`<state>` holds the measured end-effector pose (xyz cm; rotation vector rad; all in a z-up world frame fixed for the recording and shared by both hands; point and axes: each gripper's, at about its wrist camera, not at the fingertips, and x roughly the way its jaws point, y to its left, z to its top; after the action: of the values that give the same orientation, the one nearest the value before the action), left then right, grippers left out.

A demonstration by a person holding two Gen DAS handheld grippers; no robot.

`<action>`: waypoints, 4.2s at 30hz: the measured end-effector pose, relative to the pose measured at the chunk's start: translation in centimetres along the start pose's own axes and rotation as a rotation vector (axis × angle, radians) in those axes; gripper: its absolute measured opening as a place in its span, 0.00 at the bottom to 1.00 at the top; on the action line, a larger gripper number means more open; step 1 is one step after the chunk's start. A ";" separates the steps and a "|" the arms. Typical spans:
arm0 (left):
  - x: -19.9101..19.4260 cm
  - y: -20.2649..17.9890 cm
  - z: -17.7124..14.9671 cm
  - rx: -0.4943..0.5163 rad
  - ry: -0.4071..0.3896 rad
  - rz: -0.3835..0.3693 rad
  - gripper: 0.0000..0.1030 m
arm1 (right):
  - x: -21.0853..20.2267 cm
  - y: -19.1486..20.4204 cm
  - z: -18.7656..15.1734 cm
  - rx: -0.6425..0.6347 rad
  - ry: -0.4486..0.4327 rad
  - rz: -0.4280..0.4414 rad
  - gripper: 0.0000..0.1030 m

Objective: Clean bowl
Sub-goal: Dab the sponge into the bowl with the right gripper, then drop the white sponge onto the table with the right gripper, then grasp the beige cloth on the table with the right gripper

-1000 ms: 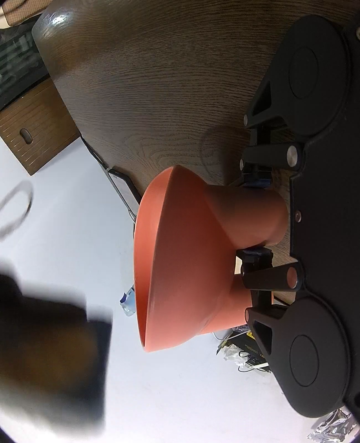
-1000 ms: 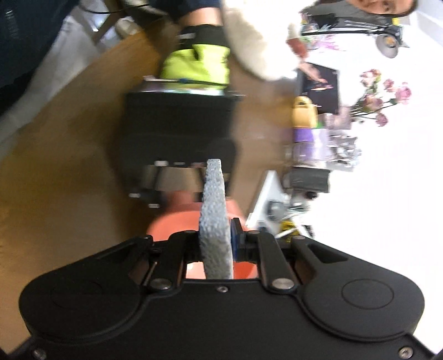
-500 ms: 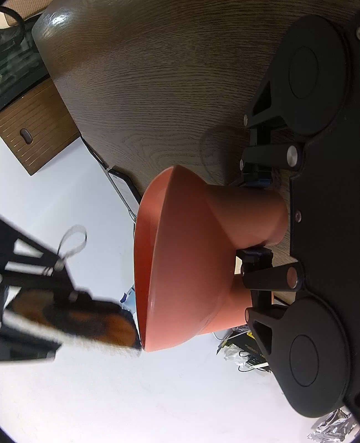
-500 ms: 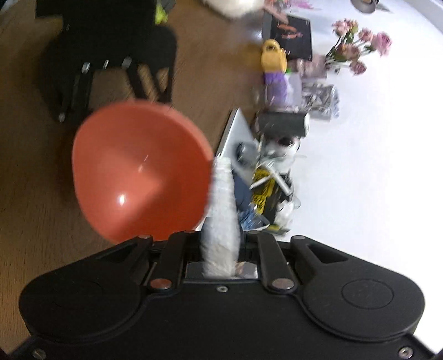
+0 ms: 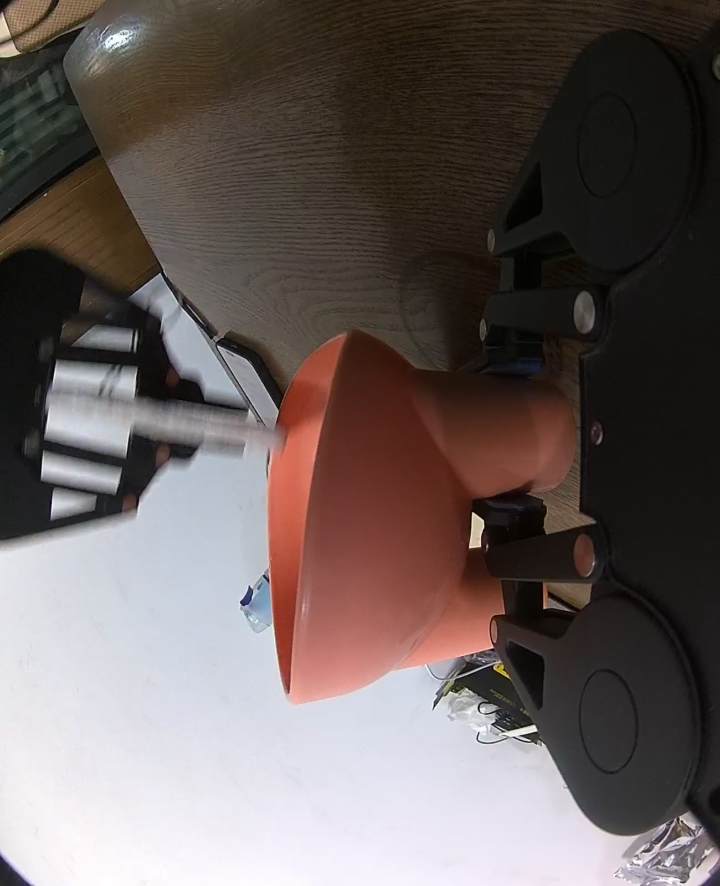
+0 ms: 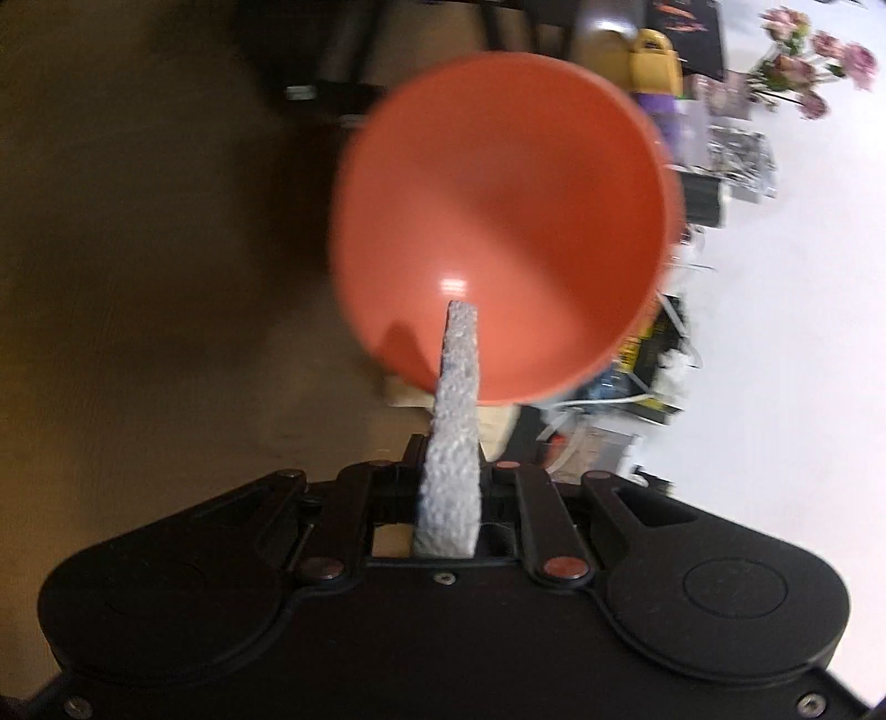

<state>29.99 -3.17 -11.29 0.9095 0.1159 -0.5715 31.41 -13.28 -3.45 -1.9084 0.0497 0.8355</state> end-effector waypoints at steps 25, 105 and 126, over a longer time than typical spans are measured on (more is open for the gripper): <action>0.0 -0.1 0.0 0.000 0.000 0.000 0.36 | -8.9 -6.7 4.2 0.047 -0.255 -0.251 0.14; -0.1 -0.5 0.4 -0.015 0.004 -0.018 0.36 | 3.0 -11.1 -13.1 0.665 -0.015 -0.139 0.95; 0.7 0.4 0.0 -0.029 0.010 -0.031 0.36 | 21.1 -13.1 -11.0 1.465 -0.282 0.509 0.73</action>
<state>30.80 -3.24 -11.22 0.8840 0.1467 -0.5927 58.23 -9.12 -2.35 -0.3789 0.7717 0.9573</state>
